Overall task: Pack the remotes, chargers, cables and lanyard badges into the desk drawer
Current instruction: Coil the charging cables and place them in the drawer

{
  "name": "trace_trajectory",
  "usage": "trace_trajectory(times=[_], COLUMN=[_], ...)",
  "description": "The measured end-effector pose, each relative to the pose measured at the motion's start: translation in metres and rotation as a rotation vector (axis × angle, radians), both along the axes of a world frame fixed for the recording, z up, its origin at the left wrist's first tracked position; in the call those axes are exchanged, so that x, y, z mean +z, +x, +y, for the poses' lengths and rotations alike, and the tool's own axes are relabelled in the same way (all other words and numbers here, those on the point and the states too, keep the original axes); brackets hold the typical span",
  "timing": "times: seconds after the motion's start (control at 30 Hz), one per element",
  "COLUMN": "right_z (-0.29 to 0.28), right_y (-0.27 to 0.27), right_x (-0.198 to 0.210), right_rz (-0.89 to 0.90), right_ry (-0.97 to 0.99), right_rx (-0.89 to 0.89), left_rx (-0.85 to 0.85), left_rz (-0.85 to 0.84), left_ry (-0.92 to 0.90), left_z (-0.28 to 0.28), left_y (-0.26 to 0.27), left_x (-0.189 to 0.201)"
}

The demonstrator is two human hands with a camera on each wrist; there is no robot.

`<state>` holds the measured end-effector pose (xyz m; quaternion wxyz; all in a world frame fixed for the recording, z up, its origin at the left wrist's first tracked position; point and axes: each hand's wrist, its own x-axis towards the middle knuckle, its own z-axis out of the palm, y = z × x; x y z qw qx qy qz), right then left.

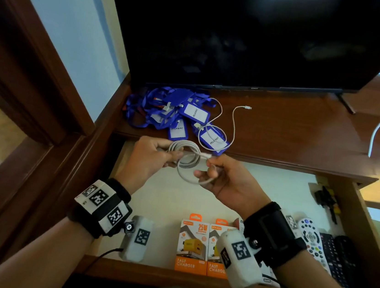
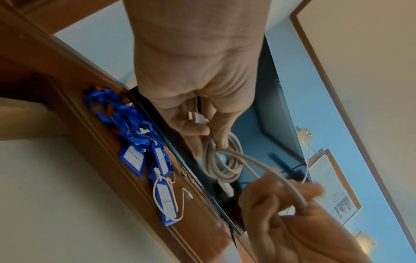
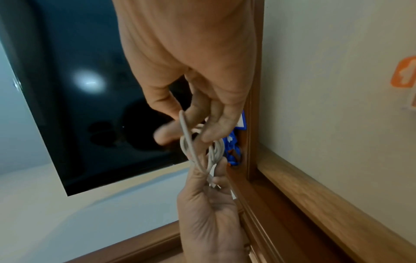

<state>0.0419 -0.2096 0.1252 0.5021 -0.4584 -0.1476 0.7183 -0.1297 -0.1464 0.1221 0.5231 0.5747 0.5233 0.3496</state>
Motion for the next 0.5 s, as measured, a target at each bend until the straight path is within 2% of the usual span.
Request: trace_trajectory(times=[0.2,0.4,0.5], right_z=[-0.004,-0.007,-0.008], right_y=[0.003,0.003,0.000], right_x=[0.002,-0.001,-0.009], right_rz=[-0.262,-0.415,-0.545], right_ry=[0.132,0.161,0.202], right_rx=[0.092,0.186,0.128], left_rx=[0.079,0.093,0.086], left_rz=[-0.003,0.110,0.101], left_ry=[0.024,0.219,0.170], left_z=[0.003,0.004,0.003], left_y=[-0.007,-0.007,-0.006], left_x=[0.001,0.004,0.003])
